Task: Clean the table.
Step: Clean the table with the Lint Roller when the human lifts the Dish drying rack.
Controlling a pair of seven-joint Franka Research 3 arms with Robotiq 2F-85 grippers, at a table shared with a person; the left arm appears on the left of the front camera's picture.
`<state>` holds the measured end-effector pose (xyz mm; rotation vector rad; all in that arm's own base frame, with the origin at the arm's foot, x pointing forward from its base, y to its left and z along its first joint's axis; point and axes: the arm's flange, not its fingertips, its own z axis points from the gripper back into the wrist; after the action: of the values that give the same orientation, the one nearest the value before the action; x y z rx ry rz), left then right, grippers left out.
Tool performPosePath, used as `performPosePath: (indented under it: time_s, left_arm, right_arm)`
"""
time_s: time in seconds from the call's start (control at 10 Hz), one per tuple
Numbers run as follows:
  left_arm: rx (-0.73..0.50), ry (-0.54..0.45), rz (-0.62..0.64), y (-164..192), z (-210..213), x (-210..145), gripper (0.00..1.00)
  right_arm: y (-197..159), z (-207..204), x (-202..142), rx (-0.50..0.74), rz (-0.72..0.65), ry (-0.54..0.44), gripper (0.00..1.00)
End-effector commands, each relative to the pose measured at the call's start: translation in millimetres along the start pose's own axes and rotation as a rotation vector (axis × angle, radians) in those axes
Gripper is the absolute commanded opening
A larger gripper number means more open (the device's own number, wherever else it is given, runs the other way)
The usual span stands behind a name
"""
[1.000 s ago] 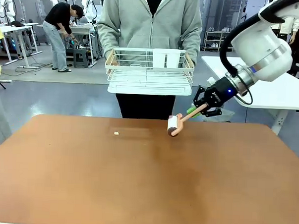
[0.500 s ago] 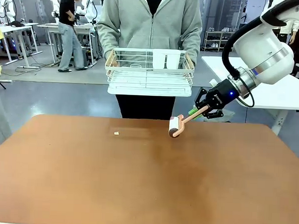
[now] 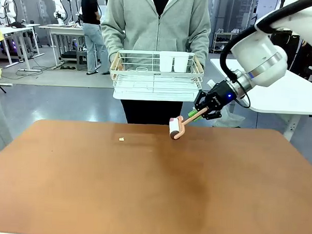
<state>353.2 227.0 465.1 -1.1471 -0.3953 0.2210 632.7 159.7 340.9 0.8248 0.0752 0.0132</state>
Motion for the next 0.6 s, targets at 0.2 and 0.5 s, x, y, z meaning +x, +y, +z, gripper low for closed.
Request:
performPosePath:
  time_s: [0.2,0.5]
  left_arm:
    - [-0.010,-0.006,-0.010,-1,3,0,1.00]
    - [-0.010,-0.006,-0.010,-1,3,0,1.00]
  right_arm:
    - [4,-22,23,-0.018,-0.003,0.032,0.21]
    - [-3,-25,21,-0.007,0.020,0.024,0.21]
